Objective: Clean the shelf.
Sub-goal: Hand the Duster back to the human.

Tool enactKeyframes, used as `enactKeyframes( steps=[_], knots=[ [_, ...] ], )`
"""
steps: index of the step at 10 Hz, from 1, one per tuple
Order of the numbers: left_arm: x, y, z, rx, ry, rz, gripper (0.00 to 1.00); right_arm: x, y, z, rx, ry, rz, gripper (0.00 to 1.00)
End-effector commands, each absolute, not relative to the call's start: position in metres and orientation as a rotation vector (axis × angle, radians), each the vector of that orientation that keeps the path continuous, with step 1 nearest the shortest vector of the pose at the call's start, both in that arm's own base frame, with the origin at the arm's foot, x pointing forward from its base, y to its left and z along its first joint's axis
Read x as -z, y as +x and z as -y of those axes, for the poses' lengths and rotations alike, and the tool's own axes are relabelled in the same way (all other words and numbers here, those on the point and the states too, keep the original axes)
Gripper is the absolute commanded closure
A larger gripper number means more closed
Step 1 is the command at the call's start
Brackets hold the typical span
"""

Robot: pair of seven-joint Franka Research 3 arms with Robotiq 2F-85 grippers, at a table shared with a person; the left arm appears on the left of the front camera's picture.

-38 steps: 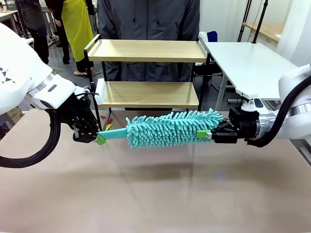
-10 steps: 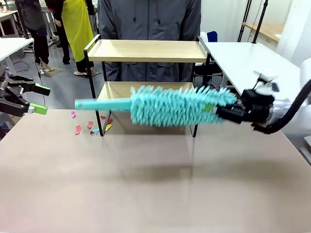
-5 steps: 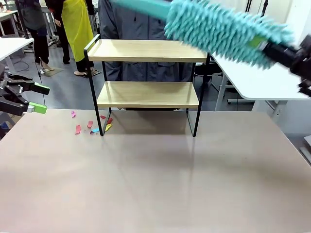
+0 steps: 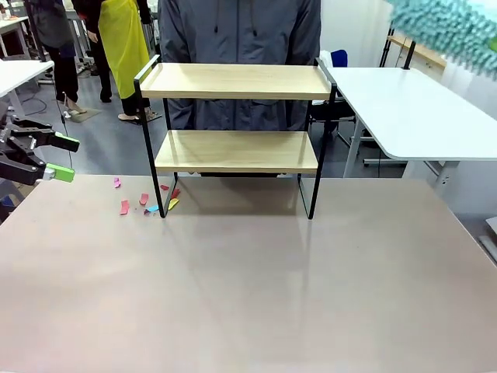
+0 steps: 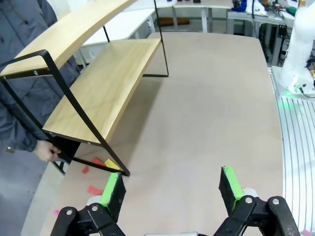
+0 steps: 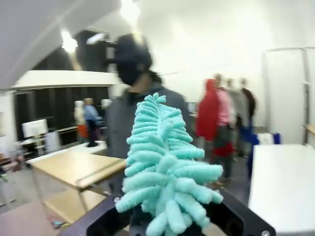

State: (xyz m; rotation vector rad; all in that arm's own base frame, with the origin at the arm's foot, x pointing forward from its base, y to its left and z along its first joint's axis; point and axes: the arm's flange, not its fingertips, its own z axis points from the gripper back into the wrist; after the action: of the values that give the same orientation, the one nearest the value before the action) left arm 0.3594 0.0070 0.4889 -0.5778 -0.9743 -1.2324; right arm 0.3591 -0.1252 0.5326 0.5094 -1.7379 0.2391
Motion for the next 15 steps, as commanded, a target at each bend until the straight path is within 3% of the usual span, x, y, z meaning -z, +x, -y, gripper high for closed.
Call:
enactKeyframes(
  steps=[1, 8, 10, 11, 15],
  knots=[
    [-0.491, 0.361, -0.006, 1.223, -0.593, 1.0, 0.0, -0.507, 0.356, 0.126, -0.104, 0.406, 1.766, 0.83],
    [-0.491, 0.361, -0.006, 1.223, -0.593, 1.0, 0.0, -0.379, 0.371, 0.105, -0.036, 0.304, 1.552, 0.83],
    [-0.491, 0.361, -0.006, 1.223, -0.593, 1.0, 0.0, -0.37, 0.368, 0.099, -0.021, 0.292, 1.575, 0.83],
    [-0.491, 0.361, -0.006, 1.223, -0.593, 1.0, 0.0, -0.387, 0.402, 0.121, -0.036, 0.358, 1.507, 0.83],
    [-0.491, 0.361, -0.006, 1.223, -0.593, 1.0, 0.0, -0.387, 0.402, 0.121, -0.036, 0.358, 1.507, 0.83]
  ],
)
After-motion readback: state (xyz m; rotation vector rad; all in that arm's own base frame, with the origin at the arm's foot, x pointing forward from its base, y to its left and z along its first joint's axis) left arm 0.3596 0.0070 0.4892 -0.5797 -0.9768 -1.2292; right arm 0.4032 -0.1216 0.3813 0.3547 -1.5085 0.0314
